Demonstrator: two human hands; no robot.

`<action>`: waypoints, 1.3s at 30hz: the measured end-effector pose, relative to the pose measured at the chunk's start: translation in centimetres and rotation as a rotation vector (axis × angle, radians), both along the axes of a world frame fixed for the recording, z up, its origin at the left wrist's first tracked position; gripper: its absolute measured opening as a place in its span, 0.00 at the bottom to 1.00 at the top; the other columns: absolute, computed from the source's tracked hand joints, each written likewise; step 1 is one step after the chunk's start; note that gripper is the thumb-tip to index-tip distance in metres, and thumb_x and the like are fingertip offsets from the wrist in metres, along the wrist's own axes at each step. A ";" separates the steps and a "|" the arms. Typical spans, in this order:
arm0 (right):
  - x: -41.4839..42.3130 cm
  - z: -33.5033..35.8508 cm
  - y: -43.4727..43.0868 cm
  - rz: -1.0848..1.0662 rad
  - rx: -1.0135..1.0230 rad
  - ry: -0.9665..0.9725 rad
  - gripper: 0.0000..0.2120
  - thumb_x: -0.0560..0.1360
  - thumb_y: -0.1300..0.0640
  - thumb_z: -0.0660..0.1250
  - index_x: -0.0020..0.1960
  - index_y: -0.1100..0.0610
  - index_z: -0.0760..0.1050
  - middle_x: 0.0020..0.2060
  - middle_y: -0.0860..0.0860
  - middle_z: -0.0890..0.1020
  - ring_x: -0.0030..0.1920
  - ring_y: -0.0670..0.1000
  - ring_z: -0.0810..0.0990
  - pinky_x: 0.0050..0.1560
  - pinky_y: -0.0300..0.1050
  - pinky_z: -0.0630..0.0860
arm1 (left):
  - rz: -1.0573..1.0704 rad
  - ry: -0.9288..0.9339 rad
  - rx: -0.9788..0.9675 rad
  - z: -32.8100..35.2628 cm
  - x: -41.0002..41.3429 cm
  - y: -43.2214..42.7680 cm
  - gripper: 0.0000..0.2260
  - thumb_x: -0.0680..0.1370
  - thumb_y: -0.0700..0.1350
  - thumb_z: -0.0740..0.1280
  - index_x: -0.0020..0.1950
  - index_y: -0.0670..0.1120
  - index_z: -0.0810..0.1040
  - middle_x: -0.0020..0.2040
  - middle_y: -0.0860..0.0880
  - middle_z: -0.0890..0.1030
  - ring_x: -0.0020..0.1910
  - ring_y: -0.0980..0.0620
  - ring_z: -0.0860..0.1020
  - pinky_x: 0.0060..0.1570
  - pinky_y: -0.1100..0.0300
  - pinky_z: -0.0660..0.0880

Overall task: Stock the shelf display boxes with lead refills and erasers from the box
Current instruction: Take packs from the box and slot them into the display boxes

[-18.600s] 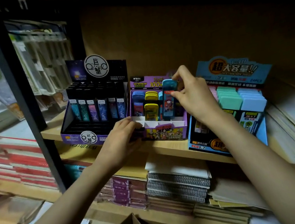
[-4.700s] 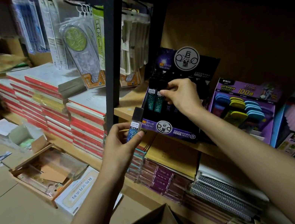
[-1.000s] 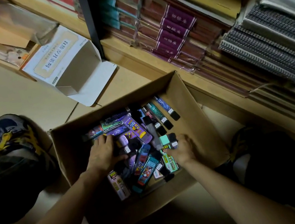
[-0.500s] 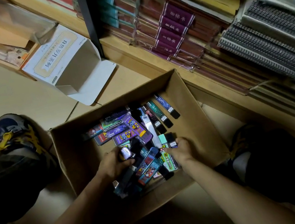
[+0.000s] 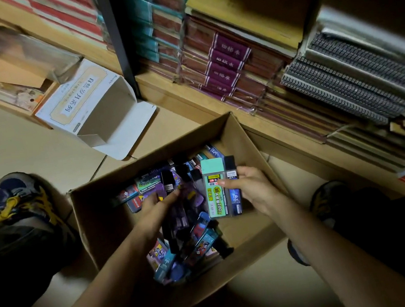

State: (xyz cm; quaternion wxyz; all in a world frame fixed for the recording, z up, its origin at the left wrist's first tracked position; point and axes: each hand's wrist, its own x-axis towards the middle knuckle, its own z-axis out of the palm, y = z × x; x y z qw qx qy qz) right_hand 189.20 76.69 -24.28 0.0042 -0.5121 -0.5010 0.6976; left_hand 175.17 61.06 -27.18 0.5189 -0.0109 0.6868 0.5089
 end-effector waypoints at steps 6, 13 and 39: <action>-1.8 4.1 -0.4 0.083 -0.020 0.088 0.11 0.70 0.66 0.71 0.52 0.59 0.79 0.46 0.55 0.85 0.47 0.53 0.84 0.50 0.47 0.80 | 0.011 -0.286 0.186 3.5 0.9 1.5 0.12 0.79 0.46 0.61 0.58 0.40 0.76 0.50 0.43 0.84 0.46 0.47 0.84 0.41 0.58 0.80; -2.5 9.3 -1.4 0.075 0.071 0.154 0.10 0.71 0.68 0.70 0.52 0.62 0.78 0.49 0.61 0.83 0.41 0.53 0.83 0.47 0.47 0.80 | -0.047 -0.312 0.338 8.5 1.5 1.7 0.19 0.74 0.51 0.67 0.59 0.42 0.77 0.54 0.40 0.83 0.52 0.44 0.82 0.45 0.54 0.80; -8.2 36.2 6.5 0.103 0.761 0.395 0.06 0.81 0.57 0.56 0.49 0.58 0.69 0.37 0.55 0.76 0.32 0.49 0.78 0.30 0.42 0.76 | -0.060 0.227 0.655 31.6 -7.9 8.6 0.18 0.69 0.47 0.72 0.57 0.42 0.79 0.51 0.40 0.84 0.47 0.44 0.83 0.44 0.53 0.81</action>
